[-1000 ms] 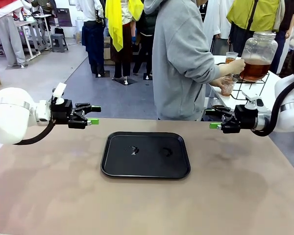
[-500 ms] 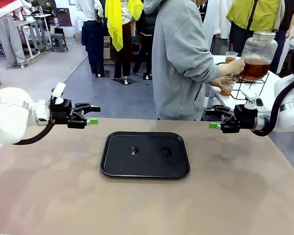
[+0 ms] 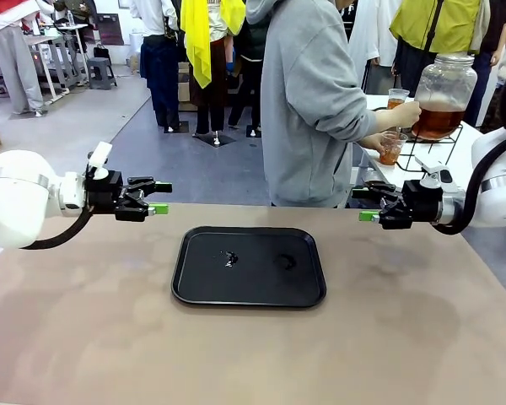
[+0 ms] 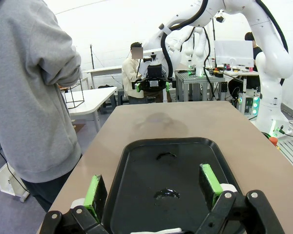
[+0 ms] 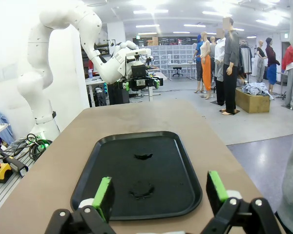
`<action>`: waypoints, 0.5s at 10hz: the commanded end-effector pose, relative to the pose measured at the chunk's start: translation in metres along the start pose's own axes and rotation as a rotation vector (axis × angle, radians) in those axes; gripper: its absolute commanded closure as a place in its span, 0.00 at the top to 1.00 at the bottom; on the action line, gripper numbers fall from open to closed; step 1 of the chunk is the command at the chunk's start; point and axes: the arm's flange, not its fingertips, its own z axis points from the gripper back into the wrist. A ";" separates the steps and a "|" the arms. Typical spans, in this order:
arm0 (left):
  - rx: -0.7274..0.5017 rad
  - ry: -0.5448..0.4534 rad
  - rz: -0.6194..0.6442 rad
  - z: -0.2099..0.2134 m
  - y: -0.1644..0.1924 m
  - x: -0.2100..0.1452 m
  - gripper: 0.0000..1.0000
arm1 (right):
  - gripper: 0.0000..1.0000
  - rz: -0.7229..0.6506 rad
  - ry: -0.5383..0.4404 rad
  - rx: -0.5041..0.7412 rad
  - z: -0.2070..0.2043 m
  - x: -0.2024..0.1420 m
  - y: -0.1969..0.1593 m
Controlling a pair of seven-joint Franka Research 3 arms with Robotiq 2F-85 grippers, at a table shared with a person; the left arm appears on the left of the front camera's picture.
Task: Pour the drink into the iced cup.
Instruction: Open the gripper to release the iced cup you were holding.
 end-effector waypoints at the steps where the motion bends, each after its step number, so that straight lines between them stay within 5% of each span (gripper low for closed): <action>1: -0.003 -0.006 0.000 -0.001 0.000 0.002 1.00 | 1.00 -0.009 0.000 -0.008 -0.003 0.005 -0.002; 5: -0.003 -0.006 0.000 -0.001 0.000 0.002 1.00 | 1.00 -0.009 0.000 -0.008 -0.003 0.005 -0.002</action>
